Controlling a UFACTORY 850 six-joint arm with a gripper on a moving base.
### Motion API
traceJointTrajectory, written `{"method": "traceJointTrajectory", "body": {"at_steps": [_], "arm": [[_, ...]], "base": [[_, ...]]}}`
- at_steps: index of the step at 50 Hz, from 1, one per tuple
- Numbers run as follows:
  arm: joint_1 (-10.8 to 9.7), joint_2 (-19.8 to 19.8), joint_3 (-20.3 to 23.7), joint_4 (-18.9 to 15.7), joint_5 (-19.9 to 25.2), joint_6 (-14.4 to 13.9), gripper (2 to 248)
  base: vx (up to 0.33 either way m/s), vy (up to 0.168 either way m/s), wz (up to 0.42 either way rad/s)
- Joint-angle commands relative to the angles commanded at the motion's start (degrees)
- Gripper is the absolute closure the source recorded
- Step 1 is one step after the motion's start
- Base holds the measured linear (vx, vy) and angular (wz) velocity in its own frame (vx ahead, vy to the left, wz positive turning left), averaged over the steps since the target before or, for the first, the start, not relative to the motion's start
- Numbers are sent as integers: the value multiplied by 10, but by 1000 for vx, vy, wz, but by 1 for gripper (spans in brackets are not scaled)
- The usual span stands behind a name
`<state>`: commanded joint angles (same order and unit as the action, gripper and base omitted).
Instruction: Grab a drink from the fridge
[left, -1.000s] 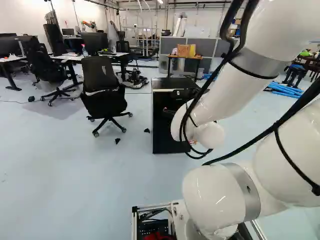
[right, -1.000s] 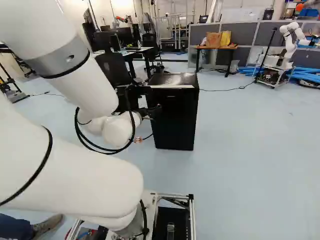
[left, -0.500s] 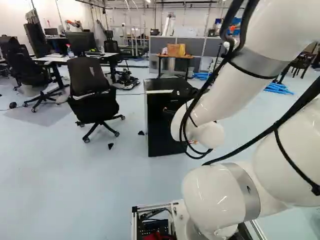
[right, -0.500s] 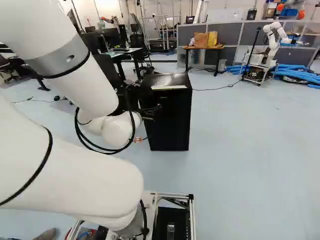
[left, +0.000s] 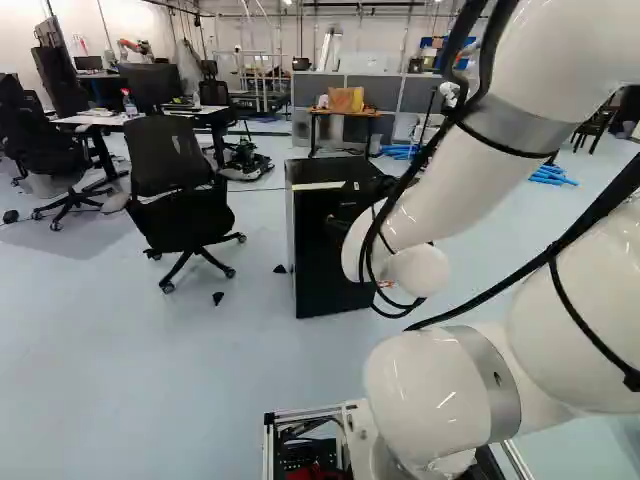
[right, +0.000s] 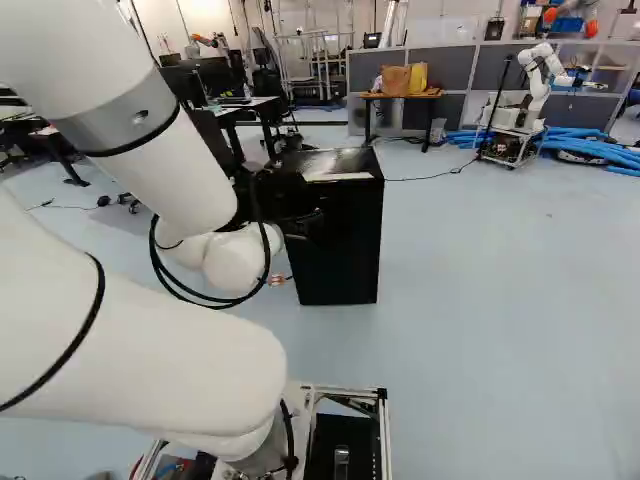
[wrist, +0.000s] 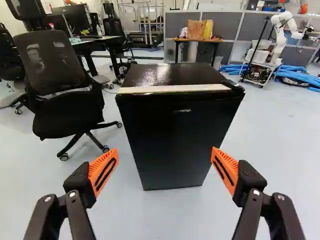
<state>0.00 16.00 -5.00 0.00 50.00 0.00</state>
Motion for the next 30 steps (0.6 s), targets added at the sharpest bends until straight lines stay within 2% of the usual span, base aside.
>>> {"method": "traceJointTrajectory", "body": {"at_steps": [30], "arm": [[0, 0, 0, 0, 0, 0, 3]], "base": [[36, 46, -8]]}}
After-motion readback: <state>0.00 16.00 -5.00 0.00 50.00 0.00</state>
